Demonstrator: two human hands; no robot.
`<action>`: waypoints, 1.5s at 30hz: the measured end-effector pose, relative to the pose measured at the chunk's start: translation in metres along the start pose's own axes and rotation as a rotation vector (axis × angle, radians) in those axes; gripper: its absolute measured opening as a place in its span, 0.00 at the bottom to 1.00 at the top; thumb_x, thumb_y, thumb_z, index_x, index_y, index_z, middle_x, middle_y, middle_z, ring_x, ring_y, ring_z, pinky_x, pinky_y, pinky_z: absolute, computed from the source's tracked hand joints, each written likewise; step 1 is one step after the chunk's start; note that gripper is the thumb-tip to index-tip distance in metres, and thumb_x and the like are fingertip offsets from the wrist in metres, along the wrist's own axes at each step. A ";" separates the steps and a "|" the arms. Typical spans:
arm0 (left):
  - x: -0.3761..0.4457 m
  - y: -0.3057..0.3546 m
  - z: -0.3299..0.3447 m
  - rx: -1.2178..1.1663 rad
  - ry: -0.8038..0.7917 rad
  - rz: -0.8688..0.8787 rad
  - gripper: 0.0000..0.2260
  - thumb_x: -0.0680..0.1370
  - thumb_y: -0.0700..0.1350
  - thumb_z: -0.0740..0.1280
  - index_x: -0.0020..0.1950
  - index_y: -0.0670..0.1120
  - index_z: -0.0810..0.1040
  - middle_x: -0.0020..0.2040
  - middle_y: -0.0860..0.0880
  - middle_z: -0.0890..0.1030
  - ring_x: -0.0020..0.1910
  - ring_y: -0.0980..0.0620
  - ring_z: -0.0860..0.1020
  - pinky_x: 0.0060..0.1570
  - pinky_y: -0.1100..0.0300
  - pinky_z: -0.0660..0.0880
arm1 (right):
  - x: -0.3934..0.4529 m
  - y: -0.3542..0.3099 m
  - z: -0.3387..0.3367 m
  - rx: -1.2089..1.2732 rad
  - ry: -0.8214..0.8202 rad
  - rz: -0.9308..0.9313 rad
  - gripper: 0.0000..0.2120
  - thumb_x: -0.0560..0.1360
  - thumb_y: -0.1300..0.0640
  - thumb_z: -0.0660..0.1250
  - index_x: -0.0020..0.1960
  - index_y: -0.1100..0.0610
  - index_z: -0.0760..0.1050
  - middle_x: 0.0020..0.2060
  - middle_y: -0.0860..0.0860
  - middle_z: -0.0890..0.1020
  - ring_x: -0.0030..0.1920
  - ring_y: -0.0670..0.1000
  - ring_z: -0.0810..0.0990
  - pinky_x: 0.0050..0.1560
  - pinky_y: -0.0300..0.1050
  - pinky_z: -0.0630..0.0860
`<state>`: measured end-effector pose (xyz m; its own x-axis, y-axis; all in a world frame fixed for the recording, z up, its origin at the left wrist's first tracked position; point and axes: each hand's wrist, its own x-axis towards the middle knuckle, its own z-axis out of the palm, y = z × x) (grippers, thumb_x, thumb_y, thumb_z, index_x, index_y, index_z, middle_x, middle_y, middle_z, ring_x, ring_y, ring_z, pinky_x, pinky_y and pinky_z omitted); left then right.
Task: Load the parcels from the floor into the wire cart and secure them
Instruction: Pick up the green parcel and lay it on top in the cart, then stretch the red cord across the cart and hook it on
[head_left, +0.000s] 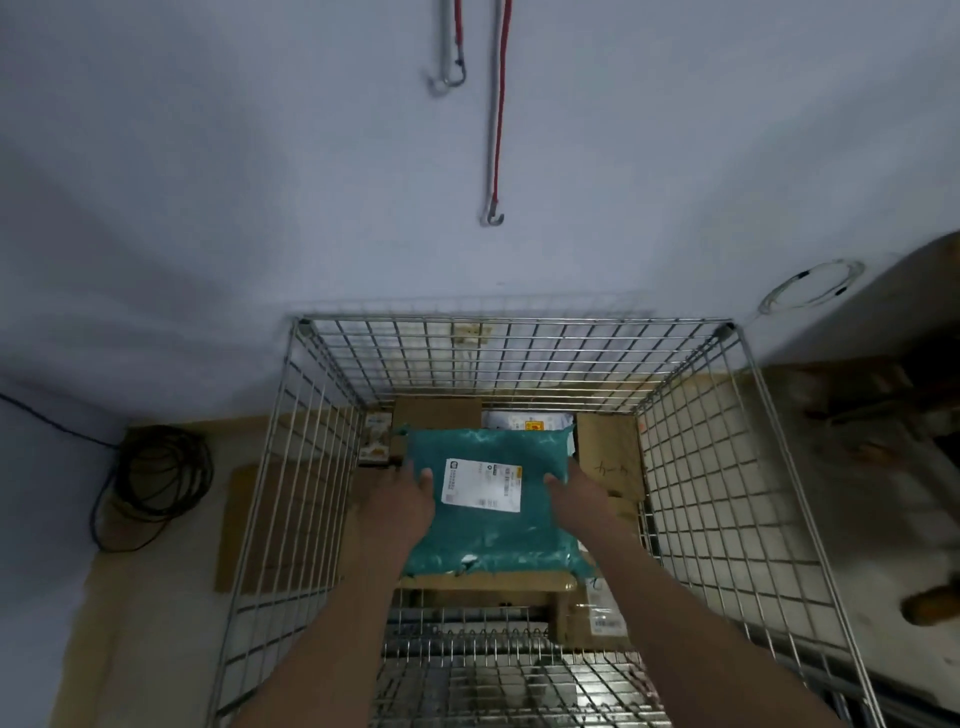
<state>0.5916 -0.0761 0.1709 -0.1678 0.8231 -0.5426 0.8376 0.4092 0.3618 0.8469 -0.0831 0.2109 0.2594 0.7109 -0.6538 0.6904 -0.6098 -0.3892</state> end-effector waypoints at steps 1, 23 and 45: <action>-0.006 0.010 -0.014 0.021 0.014 0.015 0.41 0.73 0.73 0.33 0.72 0.53 0.68 0.66 0.44 0.76 0.61 0.41 0.77 0.60 0.38 0.74 | -0.008 -0.007 -0.010 -0.035 0.005 -0.027 0.25 0.82 0.44 0.55 0.77 0.52 0.60 0.62 0.58 0.78 0.59 0.59 0.78 0.59 0.54 0.77; -0.168 0.236 -0.392 0.332 0.250 0.278 0.27 0.84 0.58 0.44 0.81 0.50 0.57 0.82 0.48 0.54 0.79 0.42 0.55 0.73 0.33 0.53 | -0.210 -0.259 -0.324 -0.368 0.374 -0.451 0.34 0.82 0.38 0.53 0.79 0.57 0.54 0.74 0.59 0.66 0.73 0.61 0.67 0.72 0.55 0.65; -0.178 0.423 -0.651 0.196 0.790 0.508 0.22 0.84 0.55 0.51 0.71 0.45 0.70 0.68 0.41 0.75 0.66 0.40 0.73 0.62 0.50 0.71 | -0.273 -0.487 -0.541 -0.144 0.782 -0.772 0.26 0.80 0.45 0.62 0.72 0.60 0.66 0.66 0.58 0.76 0.65 0.60 0.74 0.58 0.48 0.71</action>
<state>0.6377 0.2069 0.9135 -0.0024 0.9412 0.3379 0.9669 -0.0840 0.2409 0.8053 0.2094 0.9300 0.0455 0.9388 0.3414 0.9093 0.1026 -0.4033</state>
